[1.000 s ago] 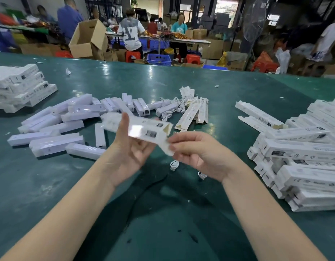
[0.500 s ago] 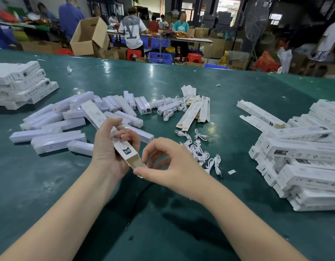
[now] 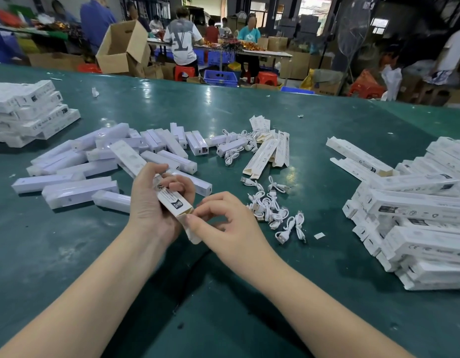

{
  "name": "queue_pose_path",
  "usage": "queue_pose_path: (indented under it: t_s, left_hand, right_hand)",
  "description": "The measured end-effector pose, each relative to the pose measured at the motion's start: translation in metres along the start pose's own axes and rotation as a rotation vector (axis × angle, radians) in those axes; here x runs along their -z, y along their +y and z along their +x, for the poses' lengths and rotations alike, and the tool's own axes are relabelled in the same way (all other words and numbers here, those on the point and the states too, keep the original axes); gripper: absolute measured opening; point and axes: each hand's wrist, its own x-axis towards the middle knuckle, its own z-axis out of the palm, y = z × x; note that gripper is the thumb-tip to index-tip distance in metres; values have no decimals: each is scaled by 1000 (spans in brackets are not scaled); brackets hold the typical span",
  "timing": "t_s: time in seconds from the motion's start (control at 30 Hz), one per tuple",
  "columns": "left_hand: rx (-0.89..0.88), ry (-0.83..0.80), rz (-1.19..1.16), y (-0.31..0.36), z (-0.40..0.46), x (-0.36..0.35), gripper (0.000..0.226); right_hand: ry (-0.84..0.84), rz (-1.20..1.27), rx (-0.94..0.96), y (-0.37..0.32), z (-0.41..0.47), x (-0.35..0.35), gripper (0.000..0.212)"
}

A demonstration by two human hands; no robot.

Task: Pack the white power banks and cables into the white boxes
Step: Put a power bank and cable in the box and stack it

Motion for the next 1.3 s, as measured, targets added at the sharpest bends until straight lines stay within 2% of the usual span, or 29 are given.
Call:
queue_pose_path:
  t_s: [0.17,0.33,0.53,0.7,0.83,0.93,1.1,1.3]
  left_hand:
    - [-11,-5,-23,3,0,-1,29]
    - [-7,-27,-60,9,0,-2,35]
    - [9,-26,-85,10,-1,-5,32]
    - [20,-16,-29,5,-2,-6,30]
    - [21,-6,27,2,-1,-3,26]
    - [29,0,49,0,-2,-1,25]
    - [43,-31,116,-4,-4,-1,24]
    - [62,-62,184,-6,-8,-1,22]
  right_hand:
    - [-77,88,-41,0,-2,0,5]
    - [-294,182,-62,-3,-2,7,23]
    - [-388,335,-67,-4,0,13,27]
    - [-272,473,-83,-1,2,4,8]
    - [-175,497,-115,2,2,-2,14]
    - [-123,545,-188,1,6,-2,28]
    - [-253,671,-413,1,11,5,26]
    - [-344,748,-463,1,12,10,38]
